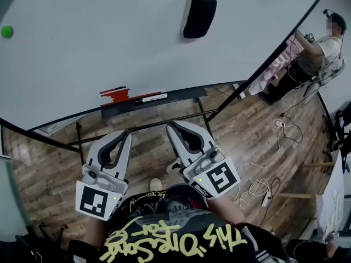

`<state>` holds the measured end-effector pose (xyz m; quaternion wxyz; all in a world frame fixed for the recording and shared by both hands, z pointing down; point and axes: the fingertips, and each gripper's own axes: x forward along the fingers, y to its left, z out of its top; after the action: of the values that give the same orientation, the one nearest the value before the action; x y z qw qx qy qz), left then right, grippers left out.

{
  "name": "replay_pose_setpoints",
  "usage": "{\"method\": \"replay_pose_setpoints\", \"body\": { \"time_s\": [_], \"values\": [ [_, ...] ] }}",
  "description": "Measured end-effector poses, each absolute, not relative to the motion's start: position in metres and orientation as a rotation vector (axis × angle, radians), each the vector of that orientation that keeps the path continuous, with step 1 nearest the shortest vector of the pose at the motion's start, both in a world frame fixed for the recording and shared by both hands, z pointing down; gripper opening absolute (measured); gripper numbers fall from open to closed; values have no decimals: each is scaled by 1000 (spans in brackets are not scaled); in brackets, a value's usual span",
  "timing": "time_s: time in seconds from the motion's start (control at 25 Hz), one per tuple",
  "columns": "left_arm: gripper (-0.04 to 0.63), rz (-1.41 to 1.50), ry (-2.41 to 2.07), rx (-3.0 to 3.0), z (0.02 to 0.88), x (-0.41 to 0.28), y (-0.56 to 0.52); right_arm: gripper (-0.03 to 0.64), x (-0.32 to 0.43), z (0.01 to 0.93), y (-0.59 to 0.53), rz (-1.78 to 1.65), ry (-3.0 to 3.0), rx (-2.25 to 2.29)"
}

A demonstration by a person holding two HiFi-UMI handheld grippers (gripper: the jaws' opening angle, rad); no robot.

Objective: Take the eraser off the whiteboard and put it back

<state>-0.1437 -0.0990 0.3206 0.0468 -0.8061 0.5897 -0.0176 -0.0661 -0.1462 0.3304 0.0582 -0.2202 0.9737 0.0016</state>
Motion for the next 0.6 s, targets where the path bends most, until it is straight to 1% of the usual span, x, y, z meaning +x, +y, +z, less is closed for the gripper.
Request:
{"method": "replay_pose_setpoints", "body": {
  "time_s": [0.6],
  "values": [
    [8, -50, 1784, -2462, 319, -145, -95, 9, -69, 331, -141, 38, 2963, -681]
  ]
}}
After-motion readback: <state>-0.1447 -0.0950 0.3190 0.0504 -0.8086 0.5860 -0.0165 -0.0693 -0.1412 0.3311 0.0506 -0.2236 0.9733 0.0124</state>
